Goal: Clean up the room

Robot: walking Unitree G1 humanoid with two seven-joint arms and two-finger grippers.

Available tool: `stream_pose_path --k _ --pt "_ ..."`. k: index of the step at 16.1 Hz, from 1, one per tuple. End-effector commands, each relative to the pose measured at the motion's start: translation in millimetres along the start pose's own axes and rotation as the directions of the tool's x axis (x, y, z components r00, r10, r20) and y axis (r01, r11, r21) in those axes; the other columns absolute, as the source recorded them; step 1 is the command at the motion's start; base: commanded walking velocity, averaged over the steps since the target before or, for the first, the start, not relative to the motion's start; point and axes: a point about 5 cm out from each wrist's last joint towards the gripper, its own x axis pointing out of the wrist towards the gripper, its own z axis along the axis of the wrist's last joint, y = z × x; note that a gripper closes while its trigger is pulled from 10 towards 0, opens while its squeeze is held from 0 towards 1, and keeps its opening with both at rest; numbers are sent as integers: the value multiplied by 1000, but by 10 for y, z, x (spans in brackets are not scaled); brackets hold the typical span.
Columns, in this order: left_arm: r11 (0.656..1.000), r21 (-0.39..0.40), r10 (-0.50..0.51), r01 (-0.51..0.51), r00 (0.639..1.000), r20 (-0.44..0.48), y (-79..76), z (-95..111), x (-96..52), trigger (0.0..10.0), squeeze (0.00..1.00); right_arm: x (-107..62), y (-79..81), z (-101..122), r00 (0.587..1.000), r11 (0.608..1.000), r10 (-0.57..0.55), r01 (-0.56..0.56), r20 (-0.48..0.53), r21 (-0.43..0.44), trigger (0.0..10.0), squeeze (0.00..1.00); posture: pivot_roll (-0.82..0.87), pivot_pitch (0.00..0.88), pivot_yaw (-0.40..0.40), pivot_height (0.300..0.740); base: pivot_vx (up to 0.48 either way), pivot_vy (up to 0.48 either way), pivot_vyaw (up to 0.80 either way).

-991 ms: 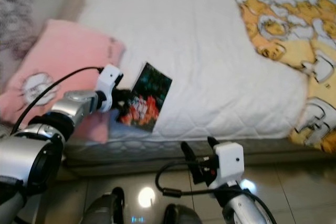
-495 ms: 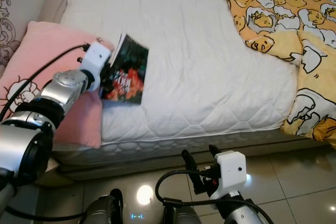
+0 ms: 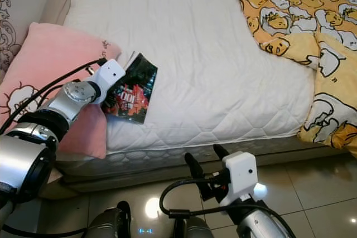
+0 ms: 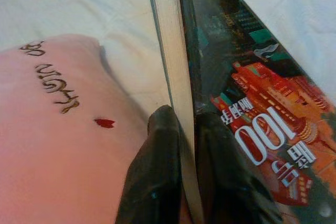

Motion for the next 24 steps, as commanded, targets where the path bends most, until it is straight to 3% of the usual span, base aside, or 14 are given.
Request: stream_pose_path --k 1,10,12,15,17,18,20,21,22,23,24 --pt "998 42 43 -42 999 -17 102 33 -16 10000 1000 -38 -35 -49 999 1000 -20 20 -29 6 10000 0 -134 175 -92 740 0 0 0" --pt "992 45 116 -117 993 14 286 210 -44 10000 1000 85 -92 -65 1000 1000 -11 10 -21 -10 10000 0 -113 107 -84 740 0 0 0" --pt "994 -35 107 -104 989 103 332 338 -60 10000 1000 223 -137 -14 999 1000 -28 28 31 -10 10000 0 -87 36 -65 740 0 0 0" --pt "988 -149 7 37 959 285 150 446 -55 10000 1000 448 -326 83 984 991 -130 126 119 43 10000 0 -38 0 -33 740 0 0 0" --pt "947 -289 -12 143 912 411 -104 384 -105 10000 1000 549 -449 132 965 980 -197 189 172 64 10000 0 -1 0 -7 740 0 0 0" --pt "907 -395 49 145 896 442 -371 225 -232 10000 1000 593 -475 130 958 976 -215 205 192 71 10000 0 9 0 1 740 0 0 0" --pt "790 -608 204 78 902 381 -645 -92 -405 10000 1000 648 -530 48 945 962 -262 241 195 126 10000 0 42 0 2 740 0 0 0" --pt "731 -676 267 93 873 409 -749 -169 -530 10000 1000 649 -554 -22 941 954 -286 261 180 150 10000 0 57 0 -4 740 0 0 0" --pt "689 -708 274 157 847 455 -790 -156 -605 10000 831 653 -568 -65 940 950 -295 270 169 158 10000 0 68 0 -8 740 330 -345 0" --pt "682 -717 300 140 841 450 -843 -197 -624 10000 0 683 -593 -129 941 946 -306 285 146 153 10000 0 80 0 -18 740 401 -262 0" --pt "693 -718 321 59 867 382 -860 -274 -553 10000 0 760 -629 -160 939 944 -319 304 124 131 10000 0 78 0 -21 740 360 -315 0"
